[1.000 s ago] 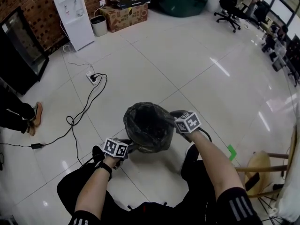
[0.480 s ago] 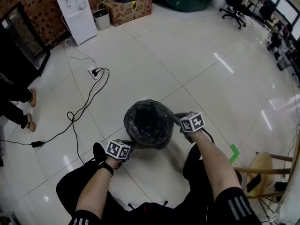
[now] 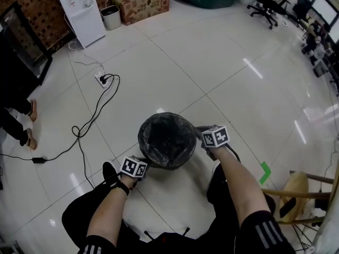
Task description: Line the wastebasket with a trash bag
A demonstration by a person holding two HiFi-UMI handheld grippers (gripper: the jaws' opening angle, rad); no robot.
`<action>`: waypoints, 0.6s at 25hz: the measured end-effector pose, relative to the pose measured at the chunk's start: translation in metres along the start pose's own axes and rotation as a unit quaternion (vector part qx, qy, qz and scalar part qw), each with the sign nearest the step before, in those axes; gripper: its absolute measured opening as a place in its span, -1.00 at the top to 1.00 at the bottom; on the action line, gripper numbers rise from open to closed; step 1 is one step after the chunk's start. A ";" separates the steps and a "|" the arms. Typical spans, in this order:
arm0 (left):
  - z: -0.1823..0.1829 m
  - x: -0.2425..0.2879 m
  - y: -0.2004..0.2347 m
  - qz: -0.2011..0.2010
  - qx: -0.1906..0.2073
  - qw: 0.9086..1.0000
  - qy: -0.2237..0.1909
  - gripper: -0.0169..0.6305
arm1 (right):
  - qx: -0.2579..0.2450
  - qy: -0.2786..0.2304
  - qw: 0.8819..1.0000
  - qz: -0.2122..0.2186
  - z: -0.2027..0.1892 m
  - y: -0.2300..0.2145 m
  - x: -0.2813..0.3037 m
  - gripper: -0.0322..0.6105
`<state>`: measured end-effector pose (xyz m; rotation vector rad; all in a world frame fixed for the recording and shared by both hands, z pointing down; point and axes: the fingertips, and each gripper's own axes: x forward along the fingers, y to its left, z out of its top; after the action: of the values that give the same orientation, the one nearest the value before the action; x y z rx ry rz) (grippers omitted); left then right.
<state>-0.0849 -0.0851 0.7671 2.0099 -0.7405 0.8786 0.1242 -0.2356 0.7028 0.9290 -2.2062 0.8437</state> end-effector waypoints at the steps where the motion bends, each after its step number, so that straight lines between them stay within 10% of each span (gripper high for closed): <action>1: 0.001 0.003 0.000 -0.001 -0.001 1.000 0.000 0.95 | 0.002 0.001 1.000 0.001 -0.001 -0.001 0.002 0.88; 15: -0.021 0.007 0.020 0.010 0.010 0.999 0.049 0.50 | -0.015 0.026 0.999 -0.018 -0.011 -0.010 0.014 0.87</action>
<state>-0.1030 -0.0788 0.7905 1.9655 -0.6997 0.9917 0.1269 -0.2391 0.7230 0.9185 -2.1462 0.8064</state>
